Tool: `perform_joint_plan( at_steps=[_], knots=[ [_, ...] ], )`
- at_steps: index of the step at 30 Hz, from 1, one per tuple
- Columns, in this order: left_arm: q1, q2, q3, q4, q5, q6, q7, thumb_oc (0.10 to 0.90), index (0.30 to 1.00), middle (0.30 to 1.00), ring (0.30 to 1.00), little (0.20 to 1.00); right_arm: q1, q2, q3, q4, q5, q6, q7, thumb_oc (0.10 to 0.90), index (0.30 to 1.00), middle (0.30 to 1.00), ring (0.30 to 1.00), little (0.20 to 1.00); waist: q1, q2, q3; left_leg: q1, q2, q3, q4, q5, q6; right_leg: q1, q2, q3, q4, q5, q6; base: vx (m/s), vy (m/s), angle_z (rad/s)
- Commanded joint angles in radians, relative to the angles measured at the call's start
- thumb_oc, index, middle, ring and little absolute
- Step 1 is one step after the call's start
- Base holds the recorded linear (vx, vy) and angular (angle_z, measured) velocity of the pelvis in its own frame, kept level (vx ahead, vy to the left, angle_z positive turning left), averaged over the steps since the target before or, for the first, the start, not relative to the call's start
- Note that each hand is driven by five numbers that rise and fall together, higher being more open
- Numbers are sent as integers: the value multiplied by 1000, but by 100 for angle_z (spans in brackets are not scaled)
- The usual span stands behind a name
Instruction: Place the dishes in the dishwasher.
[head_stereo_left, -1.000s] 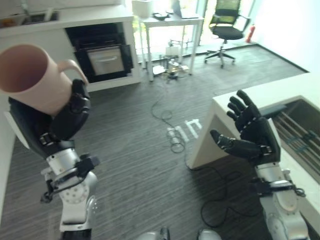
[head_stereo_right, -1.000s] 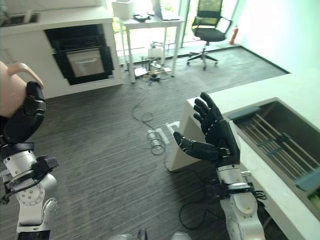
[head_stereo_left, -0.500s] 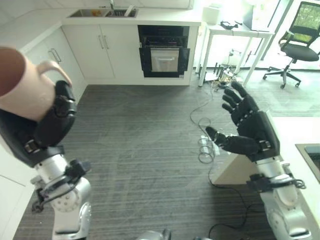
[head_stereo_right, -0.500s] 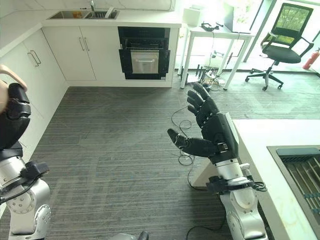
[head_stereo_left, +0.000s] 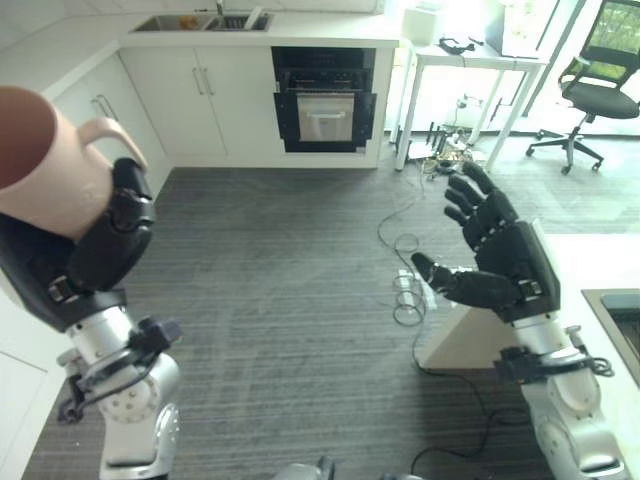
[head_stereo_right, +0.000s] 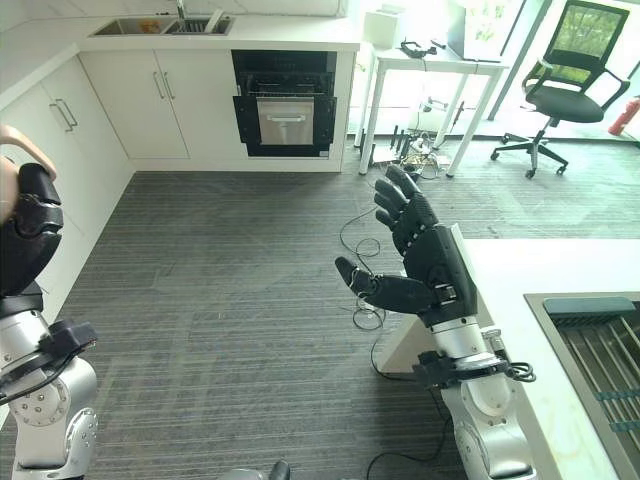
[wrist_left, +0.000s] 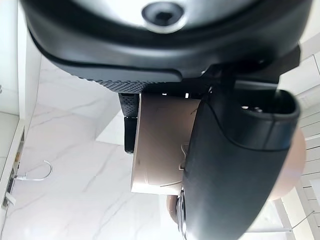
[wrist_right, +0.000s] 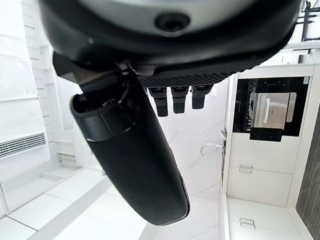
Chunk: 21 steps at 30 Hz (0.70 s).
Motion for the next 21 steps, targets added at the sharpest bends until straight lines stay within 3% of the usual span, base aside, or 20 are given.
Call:
perform_joint_plan(
  at_steps=[1, 5, 6, 7, 8, 9, 10, 11, 12, 13, 14, 16, 19, 21],
  knots=[
    [-25, 63, 62, -82, 19, -89, -31, 400, 300, 300, 300, 300, -92, -13, -4, -74, -2, -79, -10, 800, 900, 900, 900, 900, -1, 1, -78, 4, 152, -4, 147, -175, -117, 16, -23, 10, -32, -17, 72, 76, -87, 12],
    [-1, 59, 76, -93, 1, -109, -46, 400, 300, 300, 300, 300, -94, -28, -6, -72, 17, -58, 2, 800, 900, 900, 900, 900, 2, -12, -70, 27, 156, 14, 147, -155, -130, 22, -9, 20, -32, -18, 53, 125, -129, 8],
    [1, 58, 74, -94, 4, -113, -42, 400, 300, 300, 300, 300, -94, -34, -6, -67, 22, -60, 4, 800, 900, 900, 900, 900, 1, -17, -65, 36, 148, 33, 147, -123, -131, 24, -6, 23, -32, -20, 46, 178, -174, -5],
    [2, 57, 70, -96, 11, -126, -45, 400, 300, 300, 300, 300, -92, -47, -13, -65, 29, -57, 9, 800, 900, 900, 900, 900, -3, -40, -46, 46, 112, 95, 177, -21, -141, 32, -14, 24, -32, -27, 23, 154, -129, -3],
    [-1, 48, 55, -96, 30, -138, -56, 400, 300, 300, 300, 300, -74, -50, -33, -54, 29, -57, 13, 800, 900, 900, 900, 900, -17, -44, -18, -51, 117, 173, 297, 52, -160, 49, -10, 8, -32, -24, 6, 155, -65, 16],
    [-6, 48, 47, -92, 22, -140, -63, 400, 300, 300, 300, 300, -65, -52, -47, -48, 31, -58, 16, 800, 900, 900, 900, 900, -28, -41, -10, -86, 151, 218, 284, 73, -166, 57, -6, 2, -32, -27, 7, 282, 173, 55],
    [-12, 46, 39, -71, -8, -156, -92, 400, 300, 300, 300, 300, -54, -56, -80, -39, 51, -57, 40, 800, 900, 900, 900, 900, -37, -25, -5, -109, 227, 243, 147, 100, -176, 72, 0, 6, -32, -47, 26, 329, 303, 78],
    [-9, 47, 36, -64, -13, -165, -105, 400, 300, 300, 300, 300, -52, -56, -93, -35, 62, -54, 59, 800, 900, 900, 900, 900, -39, -3, -3, -144, 271, 220, 147, 86, -181, 82, 14, 15, -32, -57, 33, 413, 458, 78],
    [-4, 47, 32, -63, -8, -170, -128, 400, 300, 300, 300, 300, -50, -58, -103, -34, 59, -56, 74, 800, 900, 900, 900, 900, -29, 21, 1, -208, 317, 141, 147, 102, -189, 101, 30, 43, -32, -76, 39, 304, 386, 41],
    [1, 47, 28, -64, 0, -174, -141, 400, 300, 300, 300, 300, -48, -61, -108, -31, 45, -65, 74, 800, 900, 900, 900, 900, -26, 30, 0, -235, 330, 97, 147, 126, -193, 109, 40, 57, -32, -83, 35, 351, 421, 10],
    [5, 44, 24, -70, 37, -171, -141, 400, 300, 300, 300, 300, -43, -77, -107, -35, 43, -65, 51, 800, 900, 900, 900, 900, -27, 33, -5, -254, 332, 85, 147, 108, -193, 123, 34, 63, -32, -98, 37, 294, 346, -7],
    [3, 52, 15, -68, 54, -151, -124, 400, 300, 300, 300, 300, -39, -81, -104, -32, 68, -49, 39, 800, 900, 900, 900, 900, -31, 32, -21, -233, 313, 102, 147, 42, -181, 138, -1, 62, -32, -100, 55, 298, 375, -20],
    [-18, 71, 4, -45, 21, -137, -139, 400, 300, 300, 300, 300, -28, -58, -100, -45, 64, -50, 46, 800, 900, 900, 900, 900, -21, 34, -44, -213, 267, 105, 147, 12, -153, 197, -67, 58, -32, -100, 105, 338, 404, -40],
    [-35, 75, -10, -32, -4, -124, -179, 400, 300, 300, 300, 300, -23, -36, -87, -68, 20, -43, 38, 800, 900, 900, 900, 900, -17, 29, -52, -199, 238, 96, 147, 0, -129, 216, -102, 37, -32, -45, 135, 245, 270, 0]
  ],
)
